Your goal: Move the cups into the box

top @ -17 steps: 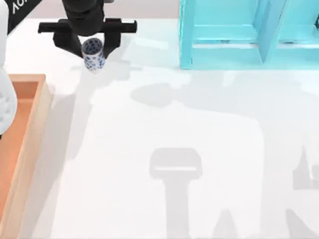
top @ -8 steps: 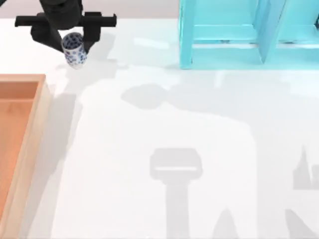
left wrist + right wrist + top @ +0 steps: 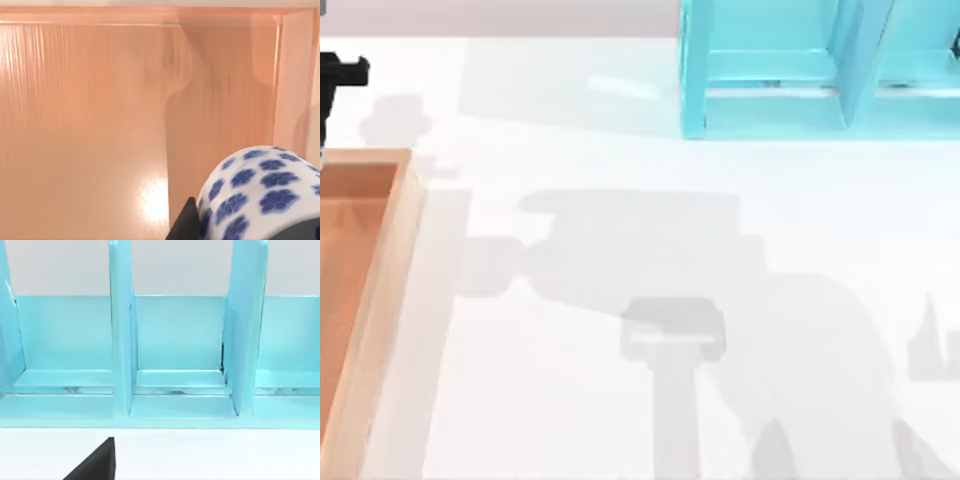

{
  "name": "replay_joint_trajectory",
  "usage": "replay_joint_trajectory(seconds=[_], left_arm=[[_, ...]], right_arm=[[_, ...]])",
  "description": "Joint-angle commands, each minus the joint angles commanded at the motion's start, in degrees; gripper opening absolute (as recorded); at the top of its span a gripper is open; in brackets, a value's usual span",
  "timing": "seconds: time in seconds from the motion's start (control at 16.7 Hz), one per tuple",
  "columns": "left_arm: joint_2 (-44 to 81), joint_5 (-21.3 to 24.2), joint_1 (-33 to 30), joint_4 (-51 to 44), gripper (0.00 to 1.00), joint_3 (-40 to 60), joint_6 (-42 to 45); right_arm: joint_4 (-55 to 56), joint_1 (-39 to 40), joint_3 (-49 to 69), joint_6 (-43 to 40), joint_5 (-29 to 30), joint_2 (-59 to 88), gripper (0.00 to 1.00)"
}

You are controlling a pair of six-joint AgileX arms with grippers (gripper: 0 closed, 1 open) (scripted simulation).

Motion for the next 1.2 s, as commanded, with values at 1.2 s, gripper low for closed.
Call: replay_joint_trajectory(seconds=[1.2], left_arm=[[-15.81, 3.17, 14.98, 11.4, 0.0, -27.67, 14.99]], right_arm=[[0.0, 0.0, 0.0, 0.0, 0.0, 0.0, 1.0]])
